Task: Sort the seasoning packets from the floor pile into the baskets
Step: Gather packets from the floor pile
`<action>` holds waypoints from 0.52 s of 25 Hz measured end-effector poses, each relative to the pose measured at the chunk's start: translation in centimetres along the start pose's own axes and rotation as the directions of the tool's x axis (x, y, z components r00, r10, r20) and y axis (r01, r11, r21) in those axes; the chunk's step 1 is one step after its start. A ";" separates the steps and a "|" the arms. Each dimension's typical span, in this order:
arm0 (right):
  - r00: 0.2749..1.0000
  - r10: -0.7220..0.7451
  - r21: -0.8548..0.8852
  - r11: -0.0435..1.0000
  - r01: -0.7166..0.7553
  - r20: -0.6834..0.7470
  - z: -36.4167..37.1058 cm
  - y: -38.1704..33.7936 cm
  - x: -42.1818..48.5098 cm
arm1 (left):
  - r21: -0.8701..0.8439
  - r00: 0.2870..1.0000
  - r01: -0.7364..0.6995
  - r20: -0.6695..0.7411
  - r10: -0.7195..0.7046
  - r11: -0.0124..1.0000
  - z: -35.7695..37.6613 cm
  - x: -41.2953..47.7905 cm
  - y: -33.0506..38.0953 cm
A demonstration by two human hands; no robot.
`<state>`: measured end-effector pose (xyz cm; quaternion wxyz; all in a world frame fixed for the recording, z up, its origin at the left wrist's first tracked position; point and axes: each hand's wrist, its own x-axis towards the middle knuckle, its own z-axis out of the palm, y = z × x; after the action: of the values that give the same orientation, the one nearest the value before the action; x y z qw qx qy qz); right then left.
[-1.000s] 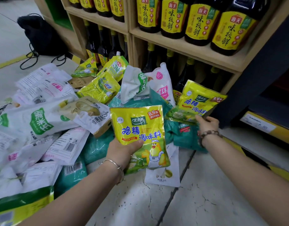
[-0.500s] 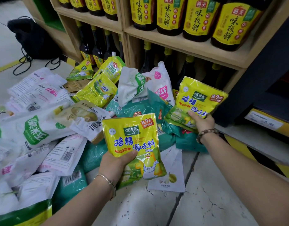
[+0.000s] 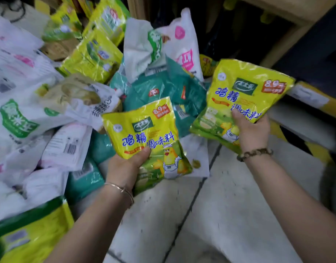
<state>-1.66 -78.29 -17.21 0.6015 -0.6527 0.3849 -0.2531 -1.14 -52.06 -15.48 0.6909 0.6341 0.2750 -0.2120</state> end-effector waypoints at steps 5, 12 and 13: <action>0.972 0.131 -0.176 0.980 -0.097 0.193 -5.4 -7.6 -8.5 | 0.125 0.999 0.045 0.004 -0.046 0.991 -1.5 -9.0 4.9; 0.963 0.237 -0.214 0.955 -0.206 0.127 -15.2 -22.9 -16.8 | 0.292 0.993 0.089 0.051 -0.109 0.952 0.3 -25.1 15.6; 0.966 0.239 -0.226 0.951 -0.212 0.099 -16.5 -24.9 -17.9 | 0.338 0.992 0.083 0.064 -0.111 0.937 1.0 -27.2 16.8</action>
<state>-20.16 -74.13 11.97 0.5760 -0.6796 0.4434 -0.0986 -10.90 -52.77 15.03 0.5726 0.7185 0.2376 -0.3153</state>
